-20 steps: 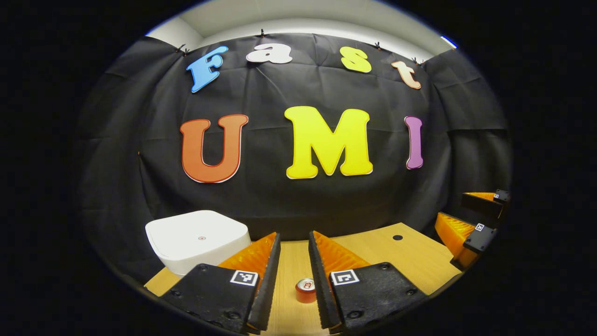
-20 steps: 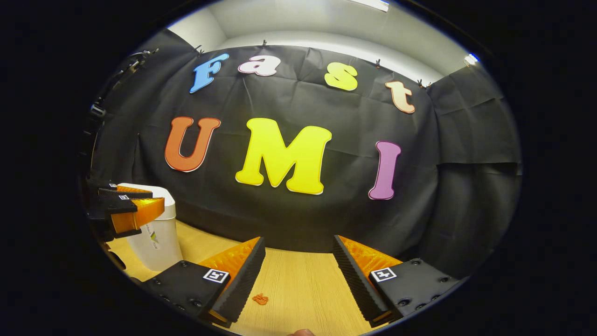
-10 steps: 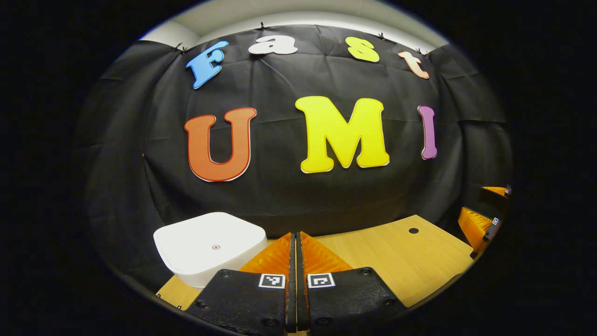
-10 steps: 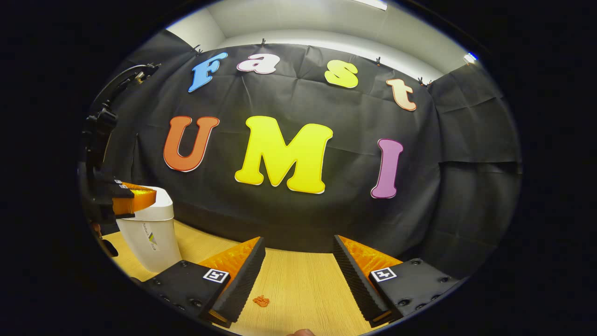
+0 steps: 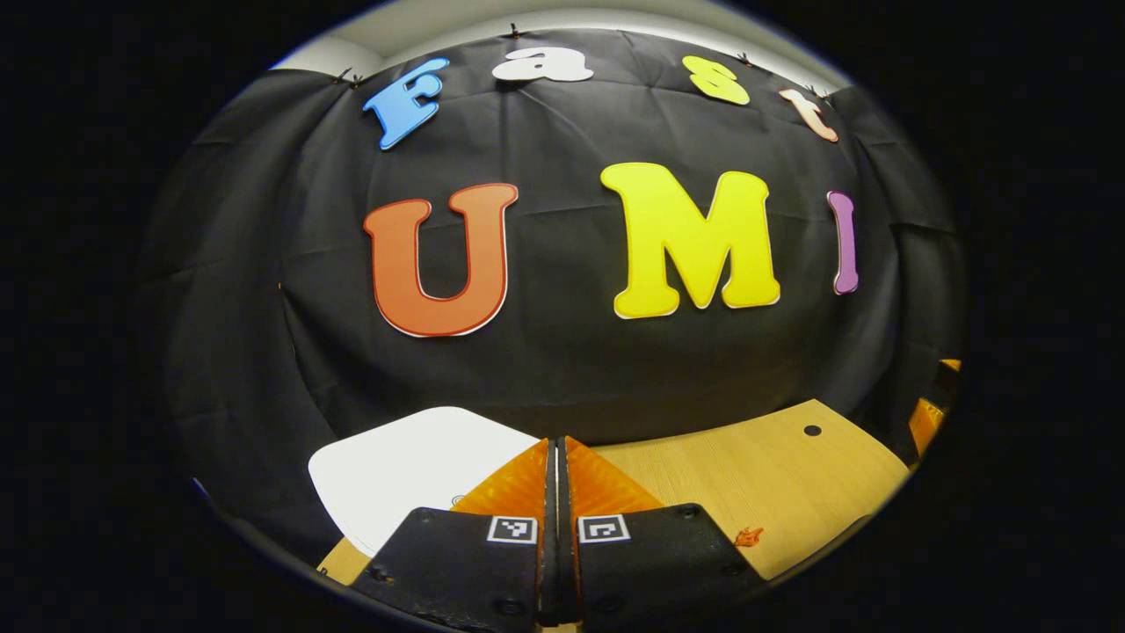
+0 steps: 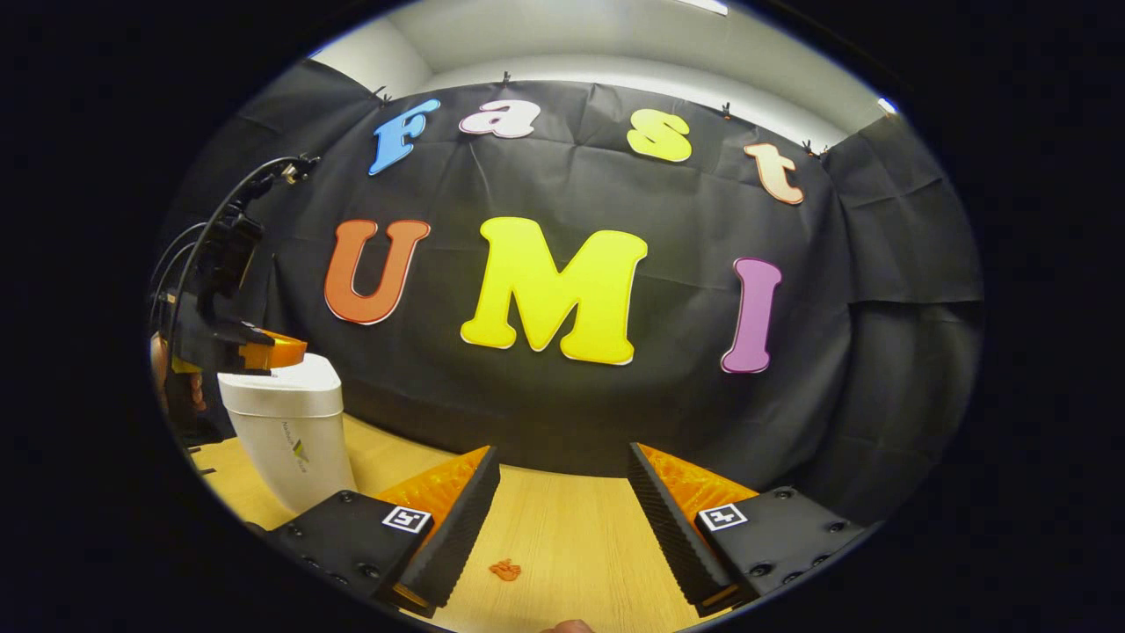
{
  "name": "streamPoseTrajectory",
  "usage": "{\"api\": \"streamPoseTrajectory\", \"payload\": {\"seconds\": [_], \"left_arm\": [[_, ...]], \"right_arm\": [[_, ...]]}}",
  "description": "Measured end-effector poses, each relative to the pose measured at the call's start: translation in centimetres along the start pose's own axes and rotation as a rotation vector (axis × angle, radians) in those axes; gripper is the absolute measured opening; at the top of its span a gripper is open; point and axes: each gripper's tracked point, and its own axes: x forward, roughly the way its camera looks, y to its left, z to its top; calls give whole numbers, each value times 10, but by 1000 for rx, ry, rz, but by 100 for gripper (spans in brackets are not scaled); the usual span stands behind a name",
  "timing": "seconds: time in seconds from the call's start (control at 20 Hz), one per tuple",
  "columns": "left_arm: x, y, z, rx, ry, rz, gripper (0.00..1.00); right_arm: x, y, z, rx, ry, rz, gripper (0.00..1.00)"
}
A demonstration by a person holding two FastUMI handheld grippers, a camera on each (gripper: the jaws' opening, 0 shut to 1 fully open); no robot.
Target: Press the lid of the desktop garbage bin to open it, pick up the crumpled paper on the desktop and throw it into the bin, then pick up the pop can on the desktop and drop it into the bin, and finally close the garbage bin lid.
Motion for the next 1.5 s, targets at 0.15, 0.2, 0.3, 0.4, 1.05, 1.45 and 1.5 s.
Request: {"api": "streamPoseTrajectory", "payload": {"seconds": [0.15,0.2,0.3,0.4,1.05,1.45,1.5], "left_arm": [[16,30,-2,1,41,59,3],[20,39,-6,3,57,74,3],[26,54,-13,-2,89,89,3],[32,64,-21,7,118,95,3],[39,64,-40,21,192,53,3],[37,66,-18,65,132,85,3],[35,68,-5,60,84,96,3]], "right_arm": [[0,1,4,23,-2,32,94],[-2,-1,6,33,-7,34,94],[-4,-10,9,31,-14,5,94],[-7,-17,17,28,-39,-28,92],[-7,13,30,-4,-83,-67,94],[-7,6,27,15,-73,-60,94],[-6,3,27,19,-70,-66,94]]}}
